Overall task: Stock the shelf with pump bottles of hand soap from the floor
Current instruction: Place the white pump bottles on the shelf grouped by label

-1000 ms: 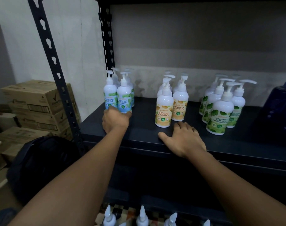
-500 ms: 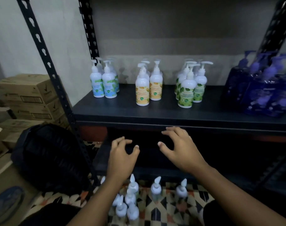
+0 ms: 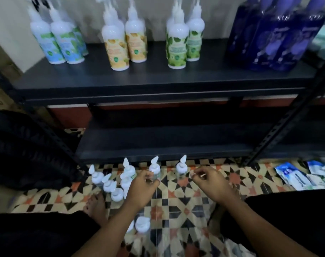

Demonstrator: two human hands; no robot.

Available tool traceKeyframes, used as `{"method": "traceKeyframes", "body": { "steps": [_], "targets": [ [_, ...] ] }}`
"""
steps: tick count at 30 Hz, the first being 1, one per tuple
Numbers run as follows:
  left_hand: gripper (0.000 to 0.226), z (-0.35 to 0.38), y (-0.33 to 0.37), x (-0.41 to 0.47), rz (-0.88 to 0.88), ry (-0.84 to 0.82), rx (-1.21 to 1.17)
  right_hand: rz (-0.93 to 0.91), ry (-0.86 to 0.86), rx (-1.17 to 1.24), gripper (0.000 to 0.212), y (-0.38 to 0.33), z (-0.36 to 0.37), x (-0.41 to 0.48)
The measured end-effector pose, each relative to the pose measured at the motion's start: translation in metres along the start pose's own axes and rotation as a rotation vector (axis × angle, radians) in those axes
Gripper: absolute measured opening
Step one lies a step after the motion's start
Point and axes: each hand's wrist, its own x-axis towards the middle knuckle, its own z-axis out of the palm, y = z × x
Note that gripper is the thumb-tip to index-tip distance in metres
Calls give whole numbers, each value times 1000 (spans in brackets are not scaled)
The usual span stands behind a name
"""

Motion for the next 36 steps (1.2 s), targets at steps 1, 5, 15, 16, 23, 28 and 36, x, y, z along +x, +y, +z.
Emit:
{"method": "traceKeyframes", "body": {
  "steps": [1, 5, 15, 16, 23, 28, 36],
  "targets": [
    [24, 7, -5, 7, -28, -5, -1, 30, -17, 8, 27, 5, 3, 5],
    [34, 33, -20, 41, -135, -27, -30, 124, -63, 52, 28, 25, 29, 34],
    [61, 84, -82, 143, -243, -12, -17, 286, -98, 115, 74, 85, 111, 120],
    [70, 89, -95, 154, -236, 6, -24, 305, -115, 122, 77, 90, 117, 128],
    [82, 104, -116, 183, -166, 47, 36, 259, -106, 116, 70, 110, 145, 165],
    [63, 101, -108, 178, -170, 87, 77, 213, -59, 99, 56, 108, 146, 168],
    [56, 77, -84, 128, -214, -28, 9, 265, -83, 263, 60, 93, 123, 112]
  ]
}}
